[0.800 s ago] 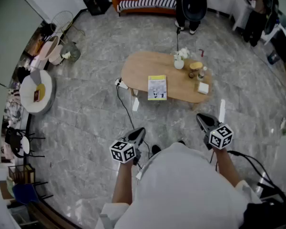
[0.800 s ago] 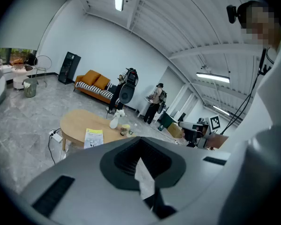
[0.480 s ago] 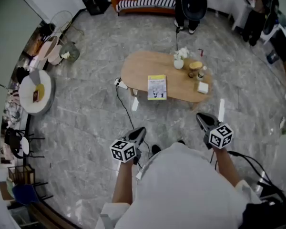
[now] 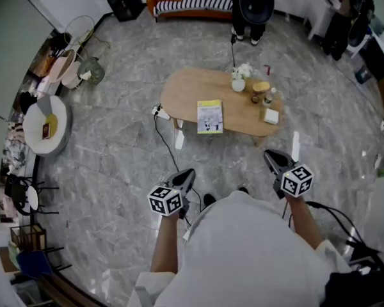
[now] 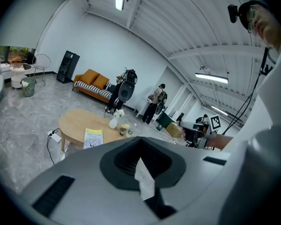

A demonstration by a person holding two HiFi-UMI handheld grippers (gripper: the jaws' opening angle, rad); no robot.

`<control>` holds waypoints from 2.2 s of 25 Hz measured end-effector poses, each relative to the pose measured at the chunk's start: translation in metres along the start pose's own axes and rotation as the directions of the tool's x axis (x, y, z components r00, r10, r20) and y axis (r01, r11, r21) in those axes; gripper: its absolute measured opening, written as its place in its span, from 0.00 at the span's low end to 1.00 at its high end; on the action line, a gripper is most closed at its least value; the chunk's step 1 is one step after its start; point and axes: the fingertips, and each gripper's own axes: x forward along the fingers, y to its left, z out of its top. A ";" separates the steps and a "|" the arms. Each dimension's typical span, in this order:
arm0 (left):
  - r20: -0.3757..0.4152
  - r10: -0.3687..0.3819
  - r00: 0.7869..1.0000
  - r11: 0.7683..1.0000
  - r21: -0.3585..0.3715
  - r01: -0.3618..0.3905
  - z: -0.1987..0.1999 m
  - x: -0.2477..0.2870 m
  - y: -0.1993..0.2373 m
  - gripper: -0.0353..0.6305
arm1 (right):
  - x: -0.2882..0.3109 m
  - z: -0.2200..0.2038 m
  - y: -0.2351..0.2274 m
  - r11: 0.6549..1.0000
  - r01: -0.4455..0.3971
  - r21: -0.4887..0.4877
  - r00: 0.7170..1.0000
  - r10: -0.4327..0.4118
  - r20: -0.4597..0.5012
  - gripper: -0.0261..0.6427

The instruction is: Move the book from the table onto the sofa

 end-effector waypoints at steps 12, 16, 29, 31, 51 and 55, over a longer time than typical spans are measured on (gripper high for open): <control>-0.019 -0.032 0.999 0.999 0.032 0.032 0.014 -0.012 0.030 0.06 | 0.019 -0.009 0.018 0.999 0.054 0.002 0.998 -0.054 -0.035 0.10; -0.022 -0.051 0.998 0.998 0.038 0.052 0.018 -0.021 0.042 0.06 | 0.026 -0.010 0.030 0.997 0.077 0.008 0.997 -0.077 -0.021 0.10; -0.042 -0.026 0.999 1.000 0.005 0.026 0.012 -0.019 0.075 0.06 | 0.045 -0.009 0.035 0.994 0.039 0.099 0.999 -0.042 0.024 0.10; -0.050 -0.014 0.999 1.000 0.008 0.015 0.014 -0.014 0.080 0.06 | 0.055 -0.008 0.026 0.993 0.022 0.112 1.000 -0.024 0.019 0.10; -0.082 0.091 0.992 0.990 -0.103 -0.099 0.081 0.112 0.136 0.06 | 0.196 0.016 -0.096 0.971 -0.177 0.159 0.968 0.201 -0.149 0.10; -0.105 0.112 0.988 0.988 -0.095 -0.122 0.086 0.142 0.146 0.06 | 0.214 0.002 -0.118 0.961 -0.201 0.192 0.952 0.238 -0.191 0.10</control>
